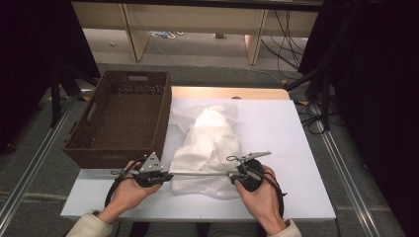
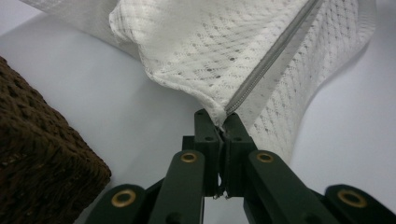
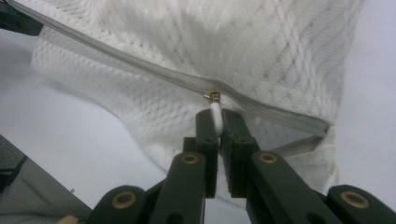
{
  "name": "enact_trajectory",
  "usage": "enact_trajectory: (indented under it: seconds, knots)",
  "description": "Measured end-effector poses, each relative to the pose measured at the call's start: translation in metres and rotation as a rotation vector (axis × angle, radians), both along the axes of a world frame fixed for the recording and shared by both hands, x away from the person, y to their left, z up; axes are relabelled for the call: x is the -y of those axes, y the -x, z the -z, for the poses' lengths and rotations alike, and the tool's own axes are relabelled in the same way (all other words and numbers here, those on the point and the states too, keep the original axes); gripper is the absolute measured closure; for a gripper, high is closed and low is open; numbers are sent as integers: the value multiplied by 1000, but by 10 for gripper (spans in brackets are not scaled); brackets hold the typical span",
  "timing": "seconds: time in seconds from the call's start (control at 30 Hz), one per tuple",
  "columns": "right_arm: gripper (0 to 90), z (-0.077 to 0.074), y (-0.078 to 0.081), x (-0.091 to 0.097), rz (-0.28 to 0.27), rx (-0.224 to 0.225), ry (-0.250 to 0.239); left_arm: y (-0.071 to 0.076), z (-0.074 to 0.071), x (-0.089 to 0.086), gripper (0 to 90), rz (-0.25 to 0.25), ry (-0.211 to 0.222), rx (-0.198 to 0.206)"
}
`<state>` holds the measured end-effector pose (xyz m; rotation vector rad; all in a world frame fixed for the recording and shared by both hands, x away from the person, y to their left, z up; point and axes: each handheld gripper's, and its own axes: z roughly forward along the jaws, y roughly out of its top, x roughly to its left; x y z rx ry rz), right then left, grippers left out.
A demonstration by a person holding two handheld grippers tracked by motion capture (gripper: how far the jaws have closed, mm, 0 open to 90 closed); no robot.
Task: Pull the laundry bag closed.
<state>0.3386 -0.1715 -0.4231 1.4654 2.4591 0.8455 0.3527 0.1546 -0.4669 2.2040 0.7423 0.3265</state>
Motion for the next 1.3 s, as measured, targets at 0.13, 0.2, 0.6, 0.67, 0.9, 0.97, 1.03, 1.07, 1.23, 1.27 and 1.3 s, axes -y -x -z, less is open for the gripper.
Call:
enact_trajectory:
  seconds: [0.13, 0.2, 0.6, 0.67, 0.9, 0.97, 1.03, 1.07, 1.23, 1.27, 1.3]
  knots:
    - [870, -6, 4, 2, 20, 5, -2, -1, -1, 0, 867, 14, 7, 11]
    - [871, -8, 4, 5, -6, 0, 13, -1, -1, 0, 866, 18, 7, 13]
    - [870, -5, 2, 1, 7, 0, -31, 2, -3, 4, 866, 9, -26, 22]
    - [870, -5, 1, 1, -16, 2, -27, 2, -3, 4, 867, 8, -26, 24]
    - [870, -17, 7, 7, 33, -12, -8, 3, -2, 5, 869, 10, -3, 9]
    - [871, -18, 7, 8, 23, -10, -15, 3, -2, 4, 870, 8, -22, 16]
    - [871, -17, 7, 10, 2, -25, -13, 3, -2, 3, 871, 7, 0, 6]
    - [871, -17, 7, 10, -3, -30, -2, 1, -3, 2, 872, 16, -24, 23]
    - [871, -16, 3, 26, 57, -15, 39, -2, -3, -9, 874, -44, -32, 10]
    - [871, -17, 2, 32, 69, -37, 23, -2, -2, -10, 873, -36, -22, 3]
    - [871, -16, 1, 37, 78, -35, 30, -3, -1, -9, 873, -36, -25, 3]
